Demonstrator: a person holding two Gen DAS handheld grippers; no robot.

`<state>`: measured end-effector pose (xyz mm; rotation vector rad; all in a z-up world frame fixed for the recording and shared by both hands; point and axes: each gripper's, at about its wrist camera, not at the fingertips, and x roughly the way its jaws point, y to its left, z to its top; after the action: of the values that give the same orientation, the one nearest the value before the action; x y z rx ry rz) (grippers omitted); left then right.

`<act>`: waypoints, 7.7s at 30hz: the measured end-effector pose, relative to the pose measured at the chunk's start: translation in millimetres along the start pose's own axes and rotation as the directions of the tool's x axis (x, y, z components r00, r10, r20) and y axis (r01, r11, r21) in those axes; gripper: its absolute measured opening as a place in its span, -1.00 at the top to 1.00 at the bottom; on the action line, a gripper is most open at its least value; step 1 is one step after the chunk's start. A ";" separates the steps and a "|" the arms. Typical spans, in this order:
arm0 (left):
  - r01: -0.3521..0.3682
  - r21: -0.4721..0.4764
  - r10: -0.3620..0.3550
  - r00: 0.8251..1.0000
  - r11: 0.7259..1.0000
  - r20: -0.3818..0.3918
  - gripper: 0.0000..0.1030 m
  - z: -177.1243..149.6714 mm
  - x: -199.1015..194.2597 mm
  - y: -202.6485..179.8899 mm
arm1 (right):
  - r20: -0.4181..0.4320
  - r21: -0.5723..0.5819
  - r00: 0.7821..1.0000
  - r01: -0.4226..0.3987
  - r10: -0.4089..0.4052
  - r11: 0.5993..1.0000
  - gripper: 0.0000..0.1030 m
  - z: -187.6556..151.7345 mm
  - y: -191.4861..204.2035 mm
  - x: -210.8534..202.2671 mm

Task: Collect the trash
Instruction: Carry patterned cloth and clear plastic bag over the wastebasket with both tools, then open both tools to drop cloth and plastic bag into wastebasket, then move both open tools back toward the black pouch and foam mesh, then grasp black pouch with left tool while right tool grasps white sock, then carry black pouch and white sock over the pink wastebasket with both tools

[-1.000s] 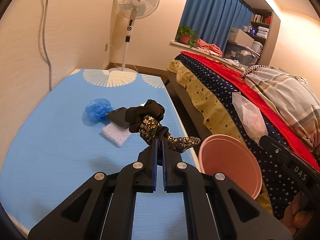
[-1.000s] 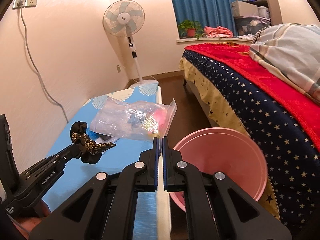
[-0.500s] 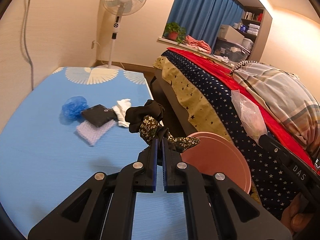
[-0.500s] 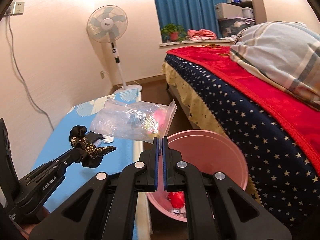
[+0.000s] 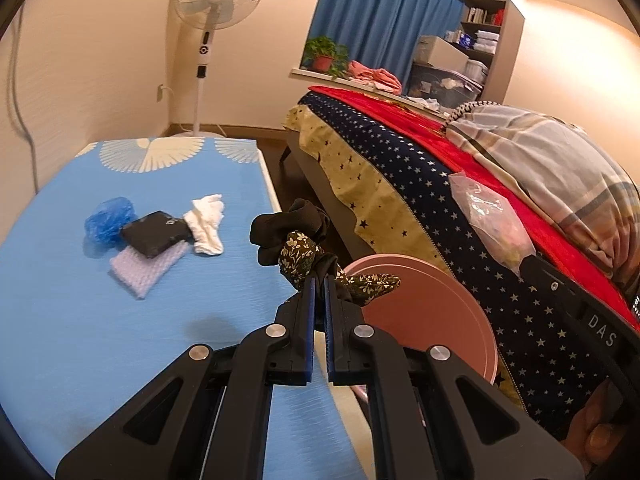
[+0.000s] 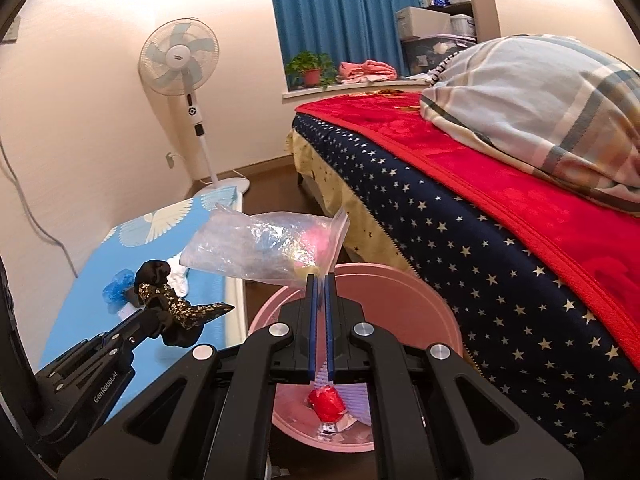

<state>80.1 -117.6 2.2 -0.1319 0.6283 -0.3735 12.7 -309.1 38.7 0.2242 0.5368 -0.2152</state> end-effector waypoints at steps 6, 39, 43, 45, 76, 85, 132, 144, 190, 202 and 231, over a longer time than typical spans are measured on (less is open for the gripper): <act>0.040 0.025 -0.040 0.999 0.999 -0.010 0.92 -3.0 12.0 -12.7 | -0.004 0.021 0.999 0.038 -0.038 0.999 0.93 0.0 -10.0 7.3; 0.159 0.060 -0.152 0.982 0.985 -0.109 0.55 -18.1 66.8 -51.8 | -0.060 0.065 0.981 0.187 -0.183 0.980 0.60 -3.8 -36.8 36.8; 0.147 0.062 -0.140 0.985 0.987 -0.102 0.54 -17.7 62.1 -46.5 | -0.055 0.070 0.981 0.191 -0.188 0.979 0.23 -5.2 -35.9 36.1; 0.137 0.067 -0.130 0.987 0.988 -0.098 0.54 -18.1 59.0 -43.1 | -0.054 0.070 0.982 0.182 -0.179 0.981 0.23 -5.7 -33.4 36.8; -0.150 -0.107 0.150 0.989 0.983 -0.012 0.54 -11.7 29.3 94.8 | -0.066 -0.023 0.987 -0.149 0.147 0.989 0.48 -24.0 77.0 79.7; -0.216 -0.156 0.220 0.976 0.964 0.006 0.54 -8.2 22.1 130.4 | -0.083 -0.038 0.970 -0.231 0.228 0.972 0.55 -26.6 108.8 98.7; -0.099 -0.447 0.068 0.994 0.889 -0.085 0.21 25.1 98.2 217.8 | -0.379 0.004 0.851 -0.392 0.364 0.920 0.57 -26.6 186.6 235.4; -0.132 -0.350 0.116 0.991 0.927 -0.065 0.61 35.1 98.6 200.3 | -0.352 0.007 0.859 -0.394 0.371 0.919 0.90 -27.3 182.5 229.6; -0.158 -0.043 0.161 0.985 0.987 0.067 0.92 13.9 -73.2 83.4 | -0.103 -0.107 0.943 -0.327 0.317 0.939 0.91 -0.3 92.3 7.6; -0.107 -0.013 0.108 0.992 0.994 0.070 0.93 12.5 -65.0 55.1 | -0.071 -0.094 0.964 -0.262 0.256 0.961 0.91 0.1 64.3 -6.9; 0.012 0.024 -0.012 1.000 1.000 0.014 0.93 11.2 -9.2 -4.0 | -0.061 -0.012 0.995 -0.078 0.077 0.997 0.91 2.0 3.1 10.3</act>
<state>78.7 -117.8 17.2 -0.1154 0.6088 -0.3913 23.1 -308.2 35.4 0.2381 0.5880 -0.1299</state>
